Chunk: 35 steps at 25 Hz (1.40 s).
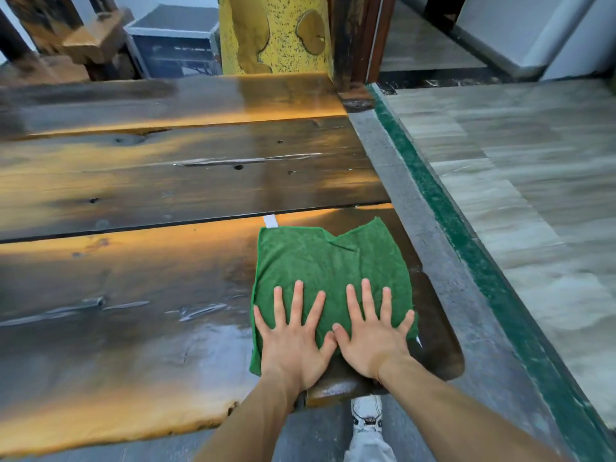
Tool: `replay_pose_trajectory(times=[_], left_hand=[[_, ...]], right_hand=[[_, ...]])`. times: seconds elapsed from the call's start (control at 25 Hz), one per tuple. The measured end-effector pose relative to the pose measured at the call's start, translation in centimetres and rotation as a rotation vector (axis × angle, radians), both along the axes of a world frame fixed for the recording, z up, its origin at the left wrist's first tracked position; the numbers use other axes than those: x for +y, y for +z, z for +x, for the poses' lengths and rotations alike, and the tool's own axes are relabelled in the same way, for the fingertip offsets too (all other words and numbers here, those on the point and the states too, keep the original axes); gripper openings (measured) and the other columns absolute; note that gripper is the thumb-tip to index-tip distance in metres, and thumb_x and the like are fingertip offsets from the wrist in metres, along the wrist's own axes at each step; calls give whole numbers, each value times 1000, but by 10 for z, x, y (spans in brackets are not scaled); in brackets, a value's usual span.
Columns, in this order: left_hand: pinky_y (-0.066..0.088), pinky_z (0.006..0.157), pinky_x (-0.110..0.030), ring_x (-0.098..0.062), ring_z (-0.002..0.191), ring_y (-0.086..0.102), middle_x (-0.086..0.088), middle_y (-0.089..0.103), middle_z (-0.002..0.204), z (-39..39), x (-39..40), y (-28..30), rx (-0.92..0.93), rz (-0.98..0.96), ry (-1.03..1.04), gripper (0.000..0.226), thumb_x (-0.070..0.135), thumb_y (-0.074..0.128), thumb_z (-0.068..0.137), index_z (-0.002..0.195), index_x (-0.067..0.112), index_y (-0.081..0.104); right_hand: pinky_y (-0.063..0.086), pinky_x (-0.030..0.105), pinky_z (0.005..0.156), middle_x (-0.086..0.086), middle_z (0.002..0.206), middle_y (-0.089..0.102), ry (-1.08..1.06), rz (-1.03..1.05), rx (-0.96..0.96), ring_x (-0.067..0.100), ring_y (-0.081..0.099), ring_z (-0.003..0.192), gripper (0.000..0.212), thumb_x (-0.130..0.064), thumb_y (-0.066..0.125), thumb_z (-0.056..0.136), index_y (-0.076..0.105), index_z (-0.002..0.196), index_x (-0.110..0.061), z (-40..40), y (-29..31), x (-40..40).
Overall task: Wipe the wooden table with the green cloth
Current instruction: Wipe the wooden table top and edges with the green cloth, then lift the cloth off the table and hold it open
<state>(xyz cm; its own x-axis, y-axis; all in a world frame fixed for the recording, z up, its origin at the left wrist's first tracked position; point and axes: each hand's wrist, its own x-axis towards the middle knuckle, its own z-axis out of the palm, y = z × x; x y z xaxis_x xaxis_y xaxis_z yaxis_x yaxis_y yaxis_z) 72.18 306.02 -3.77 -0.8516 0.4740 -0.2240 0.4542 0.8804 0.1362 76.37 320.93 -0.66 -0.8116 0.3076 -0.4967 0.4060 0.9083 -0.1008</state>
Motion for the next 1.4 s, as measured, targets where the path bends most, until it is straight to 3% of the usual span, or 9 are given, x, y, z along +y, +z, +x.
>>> replay_pose_trajectory(times=[0.08,0.24,0.68,0.84,0.92,1.0,1.08,1.2,1.4], left_hand=[[5,110,-76,-43,151,16,-5,18,167,21,-9,3,-9,11,6,72,69,32,89,155,42,30],[-14,112,-72,-36,149,-28,4,-31,162,42,-21,11,-29,-16,22,74,73,1,86,154,49,-16],[-18,111,-68,-34,148,-31,6,-34,161,41,-29,12,-79,-24,-3,70,76,9,92,153,52,-16],[-12,117,-61,-25,154,-17,4,-21,167,21,-34,14,-57,-13,46,77,72,-8,84,157,47,-10],[3,119,-57,-26,154,2,3,-6,170,2,-38,17,-26,-33,58,81,68,-9,84,159,40,-1],[24,112,-52,-28,146,25,2,15,168,-22,-38,23,42,-48,59,74,64,6,94,161,32,10],[34,103,-46,-29,134,38,0,29,160,-53,-36,28,64,-40,39,63,55,23,103,160,27,15],[44,94,-45,-36,120,54,-7,37,149,-99,-35,40,-19,15,80,56,42,30,107,159,25,17],[49,86,-46,-38,117,57,-12,48,141,-154,-30,46,-149,56,183,58,35,34,107,161,30,12]], right_hand=[[-10,75,109,-5,153,-43,3,0,-15,35,-36,143,75,-64,16,97,-28,151,-34,20,1,-8],[-12,74,109,-6,154,-43,30,11,1,33,-36,143,75,-66,13,96,-29,150,-35,44,3,-16],[-7,70,113,-9,157,-36,21,19,-8,34,-30,146,75,-70,11,95,-22,153,-37,50,4,-16],[19,58,113,-10,167,-1,32,114,121,28,7,151,65,-64,16,98,2,157,-40,43,11,-2],[35,49,103,-5,158,29,75,196,210,26,35,137,60,-55,23,102,14,157,-35,28,16,13],[44,43,92,0,140,44,130,203,242,27,48,121,54,-47,27,104,22,155,-30,3,21,32],[49,40,85,4,132,47,117,145,266,29,55,113,48,-41,31,104,31,150,-28,-28,25,52],[47,40,83,7,139,45,40,127,306,32,55,112,47,-35,35,104,32,150,-28,-64,26,82],[47,37,91,-6,163,15,126,131,151,29,51,122,56,-32,36,105,14,156,-41,-100,27,116]])
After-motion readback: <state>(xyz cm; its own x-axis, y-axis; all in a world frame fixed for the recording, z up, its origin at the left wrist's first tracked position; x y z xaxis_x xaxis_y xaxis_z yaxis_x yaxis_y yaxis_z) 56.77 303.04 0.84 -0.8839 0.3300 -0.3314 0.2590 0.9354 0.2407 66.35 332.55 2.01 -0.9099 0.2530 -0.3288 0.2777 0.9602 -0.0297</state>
